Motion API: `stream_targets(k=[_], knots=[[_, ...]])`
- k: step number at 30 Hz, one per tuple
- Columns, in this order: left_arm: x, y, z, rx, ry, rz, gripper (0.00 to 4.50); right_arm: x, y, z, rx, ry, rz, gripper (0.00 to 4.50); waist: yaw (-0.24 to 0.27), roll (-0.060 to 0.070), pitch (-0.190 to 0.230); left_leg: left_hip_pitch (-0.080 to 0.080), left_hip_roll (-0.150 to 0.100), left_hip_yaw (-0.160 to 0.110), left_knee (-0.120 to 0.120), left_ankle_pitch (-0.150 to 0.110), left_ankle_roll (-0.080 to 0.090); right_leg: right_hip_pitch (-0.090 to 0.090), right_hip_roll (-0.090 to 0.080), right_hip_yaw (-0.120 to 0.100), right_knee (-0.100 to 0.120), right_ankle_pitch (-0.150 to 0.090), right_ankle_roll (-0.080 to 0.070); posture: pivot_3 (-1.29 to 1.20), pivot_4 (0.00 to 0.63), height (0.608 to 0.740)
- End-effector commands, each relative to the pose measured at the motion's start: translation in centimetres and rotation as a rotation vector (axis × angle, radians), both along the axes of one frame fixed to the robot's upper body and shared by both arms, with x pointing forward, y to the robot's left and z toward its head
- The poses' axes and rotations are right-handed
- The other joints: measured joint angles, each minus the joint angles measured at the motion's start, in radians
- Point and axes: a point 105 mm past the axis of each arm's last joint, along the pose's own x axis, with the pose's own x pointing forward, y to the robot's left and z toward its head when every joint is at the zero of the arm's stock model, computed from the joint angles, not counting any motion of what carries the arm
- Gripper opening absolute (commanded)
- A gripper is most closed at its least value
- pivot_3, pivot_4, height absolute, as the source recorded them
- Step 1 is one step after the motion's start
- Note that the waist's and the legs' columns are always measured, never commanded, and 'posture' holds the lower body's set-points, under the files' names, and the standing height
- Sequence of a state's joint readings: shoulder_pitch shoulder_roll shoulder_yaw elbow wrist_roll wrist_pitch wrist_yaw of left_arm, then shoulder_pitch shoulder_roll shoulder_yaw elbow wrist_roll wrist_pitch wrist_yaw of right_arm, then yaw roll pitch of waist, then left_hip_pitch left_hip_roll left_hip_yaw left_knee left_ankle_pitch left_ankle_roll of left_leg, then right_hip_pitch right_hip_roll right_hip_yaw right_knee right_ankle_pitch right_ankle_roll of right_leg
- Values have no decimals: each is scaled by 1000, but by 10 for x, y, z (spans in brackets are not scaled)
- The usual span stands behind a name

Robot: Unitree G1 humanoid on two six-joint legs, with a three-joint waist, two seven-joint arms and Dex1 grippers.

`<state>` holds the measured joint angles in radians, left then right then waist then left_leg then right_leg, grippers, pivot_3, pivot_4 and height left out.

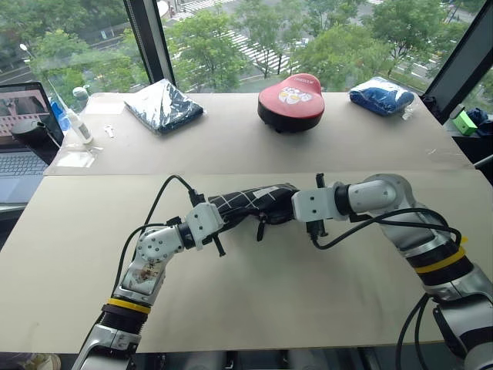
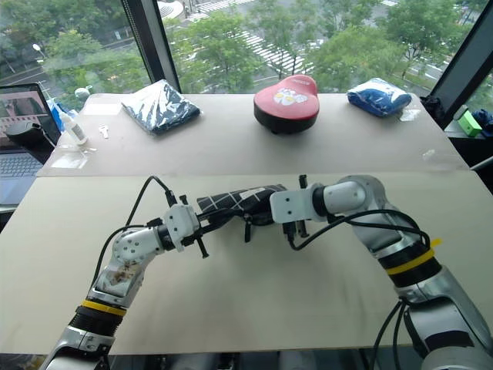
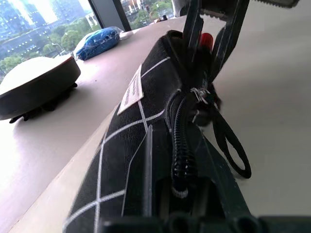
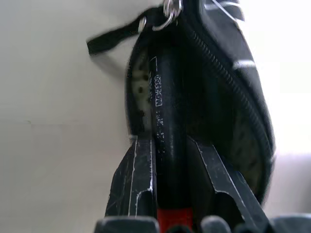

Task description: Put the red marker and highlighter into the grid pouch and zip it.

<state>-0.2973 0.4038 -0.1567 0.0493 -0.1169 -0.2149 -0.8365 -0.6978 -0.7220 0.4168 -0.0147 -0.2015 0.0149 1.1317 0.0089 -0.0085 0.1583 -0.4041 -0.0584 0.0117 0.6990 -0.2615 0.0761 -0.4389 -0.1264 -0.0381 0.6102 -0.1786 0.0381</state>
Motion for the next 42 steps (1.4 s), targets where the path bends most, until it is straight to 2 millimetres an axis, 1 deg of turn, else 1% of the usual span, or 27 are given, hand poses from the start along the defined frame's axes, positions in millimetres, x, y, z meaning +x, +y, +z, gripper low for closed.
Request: stream_targets(k=[1, 5, 9, 13, 17, 20, 22, 23, 24, 26, 28, 30, 33, 35, 37, 39, 40, 41, 42], knots=[[-1, -4, 15, -23, -67, -23, 0, 2, 28, 3, 4, -76, 107, 503, -2, 0, 0, 0, 0, 0, 0, 0, 0, 0, 1, 0, 0, 0, 0, 0, 150, 740], [-1, -4, 15, -26, -68, -19, 0, 11, 39, 4, 41, -99, 115, 503, 0, 0, 0, 0, 0, 0, 0, 0, -1, 0, 1, 0, 0, 0, 0, 0, 150, 740], [-1, -3, 15, -31, -68, -10, 0, 17, 46, 15, 164, -71, 79, 503, 2, 0, 0, 0, 0, 0, 0, 0, -1, 0, 0, 0, 0, 0, 0, 0, 150, 740], [-2, -3, 15, -34, -67, -6, 0, 20, 44, 22, 247, -33, 48, 503, 1, 0, 0, 0, 0, 0, 0, 0, -1, 0, 0, 0, 0, 0, 0, 0, 150, 740], [-1, -3, 15, -37, -66, -4, 0, 32, 32, 32, 297, -54, -12, 503, 1, 0, 0, 0, 0, 0, 0, 0, -1, 0, 0, 0, 0, 0, 0, 0, 150, 740], [0, -3, 16, -38, -67, -6, 0, 31, 32, 37, 331, -42, -14, 503, 0, 0, 0, 0, 0, 0, 0, 0, -1, 0, 0, 0, 0, 0, 0, 0, 150, 740], [0, -3, 17, -38, -68, -8, 0, 21, 35, 36, 350, 22, 11, 1517, -1, 0, 0, 0, 0, 0, -1, 0, -1, -1, 1, 0, 0, 0, 0, 0, 150, 740], [1, -4, 17, -39, -68, -8, 0, 19, 35, 35, 355, 32, 16, 1723, -1, 0, 0, 0, 0, 0, -1, 1, -1, -1, 1, 0, 0, 0, 0, 0, 150, 740], [1, -4, 17, -39, -68, -8, 0, 18, 35, 35, 357, 36, 16, 2135, -1, 0, 0, 0, 0, 0, -1, 1, -1, -1, 1, 0, 1, 0, 0, 0, 150, 740], [1, -4, 17, -39, -67, -9, 0, 21, 29, 35, 331, 16, -7, 2720, -1, 0, 0, 0, 0, 0, -1, 1, -1, -1, 1, 0, 1, 0, 0, 0, 150, 740], [1, -4, 17, -39, -66, -11, 0, 24, 23, 37, 326, 17, -36, 2720, 1, 0, 0, 0, 0, 0, -1, 0, -1, -1, 1, 0, 1, 0, 0, 0, 150, 740], [1, -4, 17, -39, -66, -11, 0, 22, 18, 41, 324, 27, -36, 2720, 3, 0, 0, 0, 0, 0, -1, 0, -1, -1, 0, 0, 0, 0, 0, 0, 150, 740], [2, -4, 17, -38, -66, -10, 0, 21, 6, 59, 345, 15, -39, 2720, 3, 0, 0, 0, 0, 0, -1, 0, -1, -1, 0, 0, 0, 0, 0, 0, 150, 740], [2, -4, 17, -38, -66, -11, 0, 19, -6, 76, 407, 48, -73, 2720, 3, 0, 0, 0, 0, 0, -1, 0, -1, -1, 0, 0, 0, 0, 0, 0, 150, 740], [1, -4, 17, -38, -65, -10, 0, 7, -21, 93, 502, 151, -94, 2720, 4, 0, 0, -1, 0, 0, -1, 0, 0, -1, 0, 0, 0, 0, 0, 0, 150, 740], [2, -4, 17, -38, -65, -10, 0, -7, -30, 105, 581, 252, -93, 2720, 4, 0, 0, -1, 0, -1, -1, -1, 1, -1, 0, 0, 0, 0, 0, 0, 150, 740], [2, -4, 17, -38, -64, -9, 0, -16, -34, 109, 624, 309, -82, 2720, 4, 0, 0, -1, 0, -1, -1, -3, 5, -1, 0, 0, 0, 0, 0, 0, 150, 740], [2, -4, 17, -38, -64, -9, 0, -22, -36, 112, 650, 348, -74, 2720, 5, 0, 0, -1, 0, -1, -1, -3, 6, -1, -1, 0, -1, 0, 0, 0, 150, 740], [1, -3, 17, -38, -63, -7, 0, -31, -41, 105, 662, 414, -90, 2720, 4, 0, 0, -1, 0, -1, -1, -4, 6, -1, -1, 0, -1, 0, 0, 0, 150, 740]])
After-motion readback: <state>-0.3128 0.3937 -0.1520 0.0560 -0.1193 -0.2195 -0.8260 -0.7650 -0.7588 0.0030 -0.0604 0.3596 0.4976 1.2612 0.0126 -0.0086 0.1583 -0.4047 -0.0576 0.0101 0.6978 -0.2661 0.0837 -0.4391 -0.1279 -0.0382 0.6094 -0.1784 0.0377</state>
